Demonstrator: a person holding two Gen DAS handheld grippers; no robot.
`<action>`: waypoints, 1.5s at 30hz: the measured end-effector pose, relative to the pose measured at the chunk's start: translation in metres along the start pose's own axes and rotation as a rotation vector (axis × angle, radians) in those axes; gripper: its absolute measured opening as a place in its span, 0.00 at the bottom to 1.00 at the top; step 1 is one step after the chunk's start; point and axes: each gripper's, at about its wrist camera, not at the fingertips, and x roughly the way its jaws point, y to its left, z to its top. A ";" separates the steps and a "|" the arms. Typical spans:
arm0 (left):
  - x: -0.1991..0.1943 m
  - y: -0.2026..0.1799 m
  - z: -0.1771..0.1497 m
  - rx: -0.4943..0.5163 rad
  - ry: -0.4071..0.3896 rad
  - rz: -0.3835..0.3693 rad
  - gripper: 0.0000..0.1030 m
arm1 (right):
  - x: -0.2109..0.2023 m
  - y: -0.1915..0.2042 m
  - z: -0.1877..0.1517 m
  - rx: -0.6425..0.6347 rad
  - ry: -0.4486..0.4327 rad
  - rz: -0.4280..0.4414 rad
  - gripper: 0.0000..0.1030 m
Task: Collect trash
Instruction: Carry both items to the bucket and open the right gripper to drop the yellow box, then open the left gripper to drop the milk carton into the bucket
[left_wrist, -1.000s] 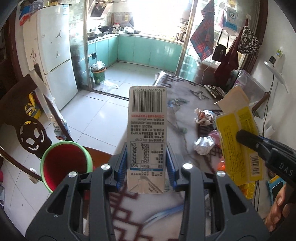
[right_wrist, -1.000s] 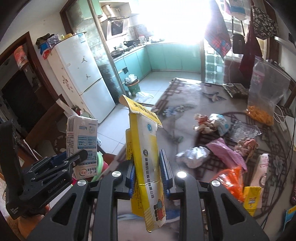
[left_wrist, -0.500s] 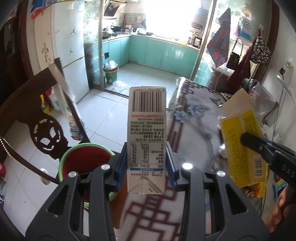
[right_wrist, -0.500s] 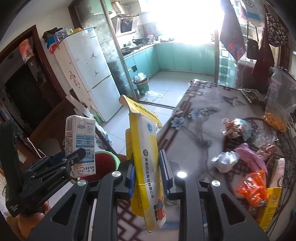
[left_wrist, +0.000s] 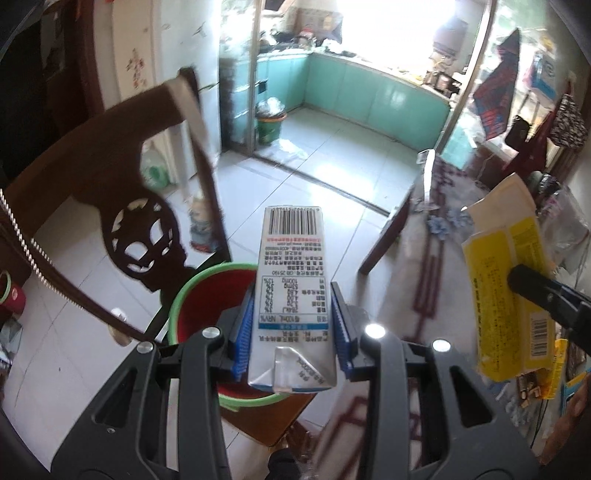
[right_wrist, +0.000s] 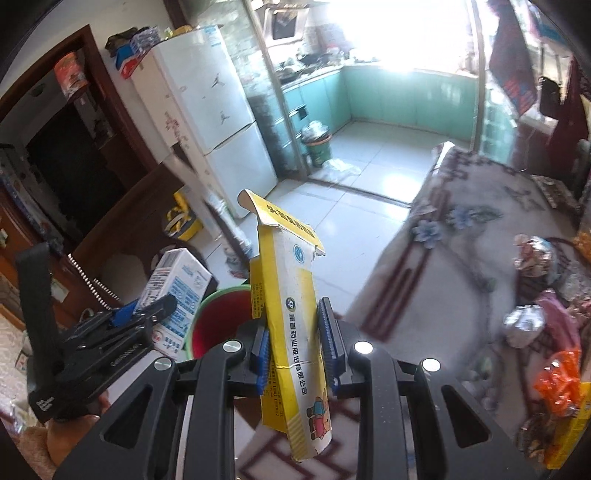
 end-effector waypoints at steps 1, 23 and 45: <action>0.004 0.006 -0.002 -0.010 0.010 0.007 0.35 | 0.008 0.005 0.000 -0.004 0.016 0.011 0.22; 0.068 0.079 -0.019 -0.109 0.190 0.095 0.35 | 0.146 0.062 0.007 0.016 0.287 0.183 0.27; 0.115 0.076 -0.026 -0.102 0.254 0.132 0.35 | 0.053 0.005 -0.002 0.051 0.127 0.041 0.62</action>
